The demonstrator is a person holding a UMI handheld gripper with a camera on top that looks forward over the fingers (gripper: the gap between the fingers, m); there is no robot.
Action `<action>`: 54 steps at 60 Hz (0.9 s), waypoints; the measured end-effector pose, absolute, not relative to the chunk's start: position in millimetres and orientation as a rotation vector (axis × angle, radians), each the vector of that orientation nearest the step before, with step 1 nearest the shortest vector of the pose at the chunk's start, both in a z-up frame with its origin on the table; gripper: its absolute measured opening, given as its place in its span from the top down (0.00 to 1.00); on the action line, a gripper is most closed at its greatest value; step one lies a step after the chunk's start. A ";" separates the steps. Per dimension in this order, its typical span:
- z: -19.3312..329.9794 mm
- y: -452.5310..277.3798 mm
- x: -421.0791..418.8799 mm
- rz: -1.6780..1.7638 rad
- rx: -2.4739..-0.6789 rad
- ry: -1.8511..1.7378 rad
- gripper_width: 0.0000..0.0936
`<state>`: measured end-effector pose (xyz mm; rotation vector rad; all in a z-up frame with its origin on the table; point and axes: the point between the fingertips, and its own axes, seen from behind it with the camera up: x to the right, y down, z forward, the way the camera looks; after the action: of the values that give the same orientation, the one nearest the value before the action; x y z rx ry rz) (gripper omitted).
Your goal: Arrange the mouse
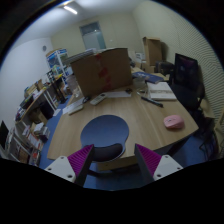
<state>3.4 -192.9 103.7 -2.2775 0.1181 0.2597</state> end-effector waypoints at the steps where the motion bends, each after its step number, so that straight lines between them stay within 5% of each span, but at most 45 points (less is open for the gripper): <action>1: 102.0 -188.0 12.3 0.255 -2.276 0.125 0.12; 20: 82.0 -173.7 161.8 0.114 -2.238 0.181 0.12; 31: 34.2 -149.8 257.4 -0.022 -2.274 0.054 0.12; 45: -18.5 -100.5 296.0 0.022 -2.292 -0.051 0.09; 54: -17.2 -74.3 293.7 0.083 -2.248 -0.122 0.12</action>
<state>293.7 -74.3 -17.2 -2.2483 -0.1224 0.0827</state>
